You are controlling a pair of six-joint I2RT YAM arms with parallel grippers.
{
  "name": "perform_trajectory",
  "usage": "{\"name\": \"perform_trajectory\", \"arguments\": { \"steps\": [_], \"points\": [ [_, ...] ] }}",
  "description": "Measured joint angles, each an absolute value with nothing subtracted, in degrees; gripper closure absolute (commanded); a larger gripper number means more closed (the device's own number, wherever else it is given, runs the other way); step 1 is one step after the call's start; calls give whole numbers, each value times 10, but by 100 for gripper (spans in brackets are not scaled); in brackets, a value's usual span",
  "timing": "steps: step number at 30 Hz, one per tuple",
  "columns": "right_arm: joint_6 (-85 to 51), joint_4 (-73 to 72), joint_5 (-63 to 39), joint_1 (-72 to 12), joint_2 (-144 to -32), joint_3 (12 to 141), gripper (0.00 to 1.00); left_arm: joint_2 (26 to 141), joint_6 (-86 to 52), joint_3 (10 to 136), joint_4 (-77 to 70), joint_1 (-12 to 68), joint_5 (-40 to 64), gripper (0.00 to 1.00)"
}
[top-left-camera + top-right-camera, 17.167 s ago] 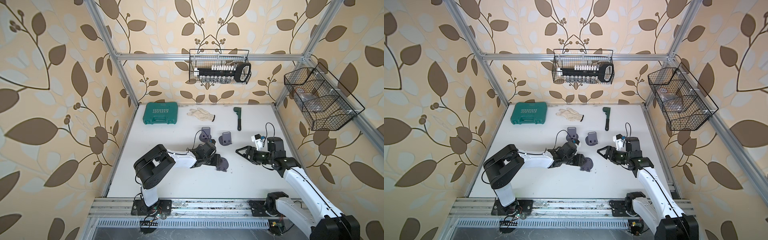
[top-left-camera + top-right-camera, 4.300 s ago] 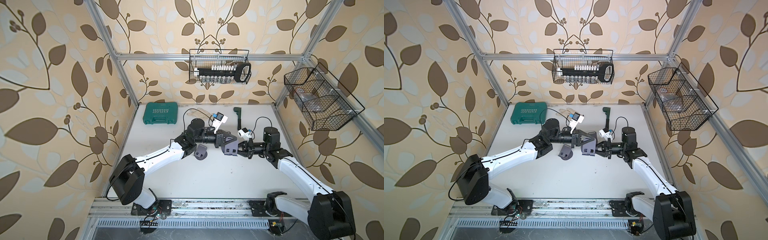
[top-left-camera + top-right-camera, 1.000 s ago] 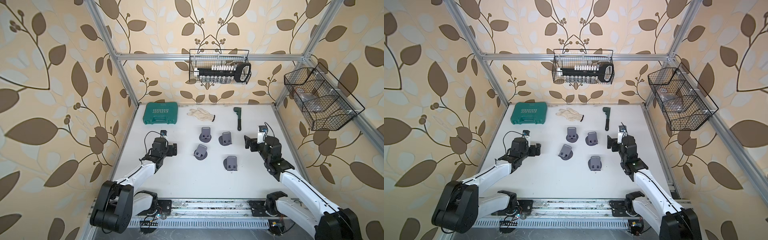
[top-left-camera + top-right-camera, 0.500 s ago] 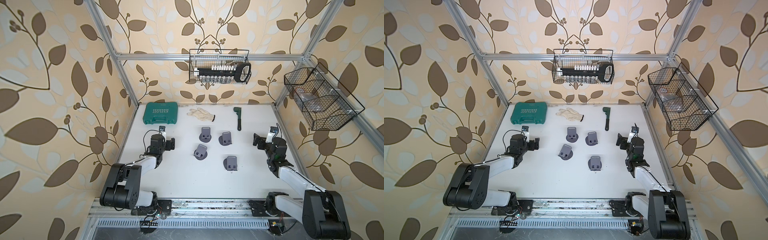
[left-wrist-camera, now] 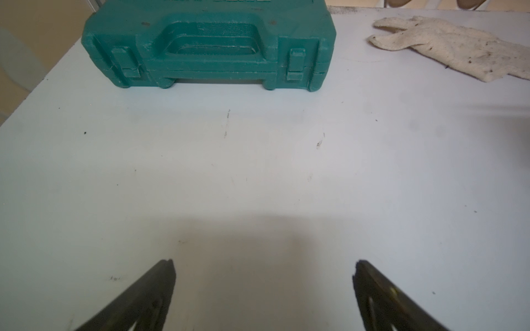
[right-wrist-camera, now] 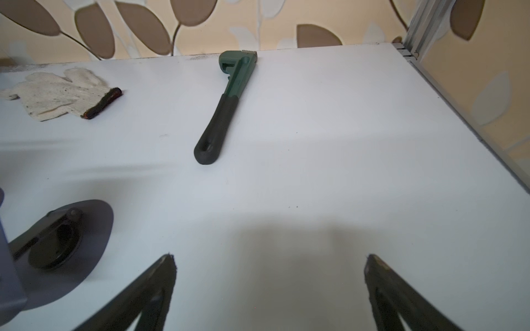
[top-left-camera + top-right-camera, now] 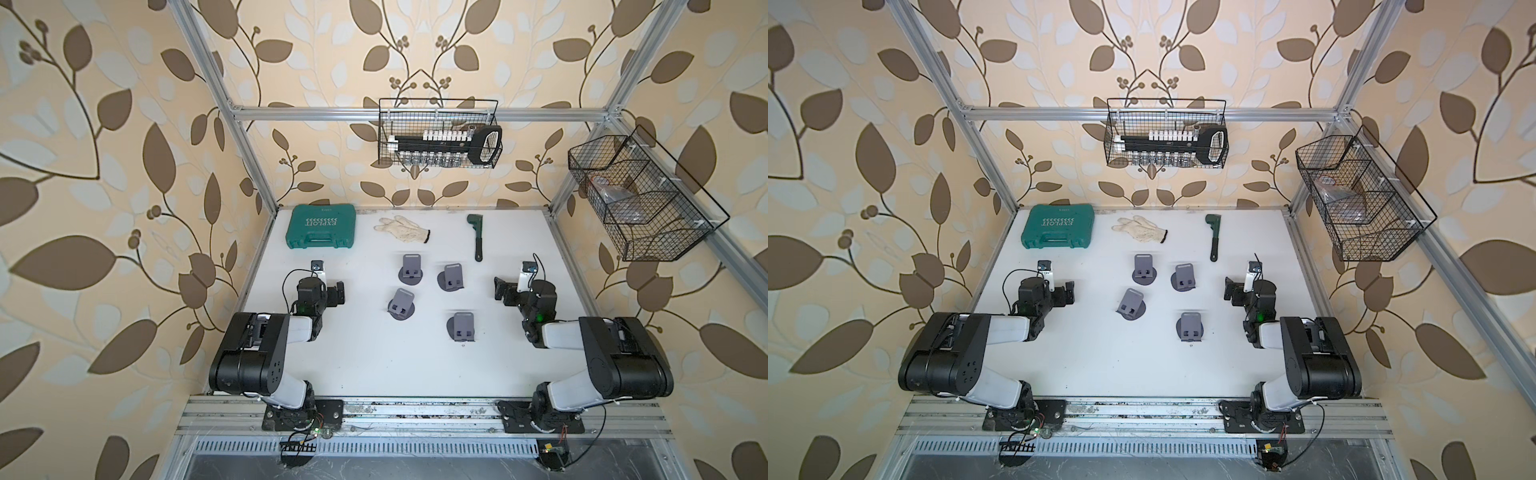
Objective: Open the phone stand
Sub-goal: Reset both arms
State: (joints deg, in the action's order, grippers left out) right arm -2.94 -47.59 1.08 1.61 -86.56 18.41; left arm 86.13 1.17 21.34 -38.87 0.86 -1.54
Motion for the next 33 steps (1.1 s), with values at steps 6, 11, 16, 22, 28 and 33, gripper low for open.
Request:
{"name": "perform_trajectory", "arguments": {
  "steps": [6, 11, 16, 22, 28, 33],
  "points": [
    [-13, -470, 19, -5, -865, 207, 2, 861, 11, 214, -390, 8, -15, 1],
    [-10, -465, 22, -5, -865, 207, 2, 861, 11, 214, -391, 8, -15, 1],
    [-8, -462, 24, -5, -865, 207, 2, 861, 11, 214, -391, 8, -15, 1],
    [-6, -461, 24, -6, -865, 207, 2, 861, 11, 214, -392, 8, -15, 1],
    [-6, -461, 26, -6, -865, 207, 2, 861, 11, 214, -392, 8, -15, 1],
    [-6, -461, 25, -6, -865, 207, 2, 861, 11, 214, -392, 8, -15, 1]
  ]
}}
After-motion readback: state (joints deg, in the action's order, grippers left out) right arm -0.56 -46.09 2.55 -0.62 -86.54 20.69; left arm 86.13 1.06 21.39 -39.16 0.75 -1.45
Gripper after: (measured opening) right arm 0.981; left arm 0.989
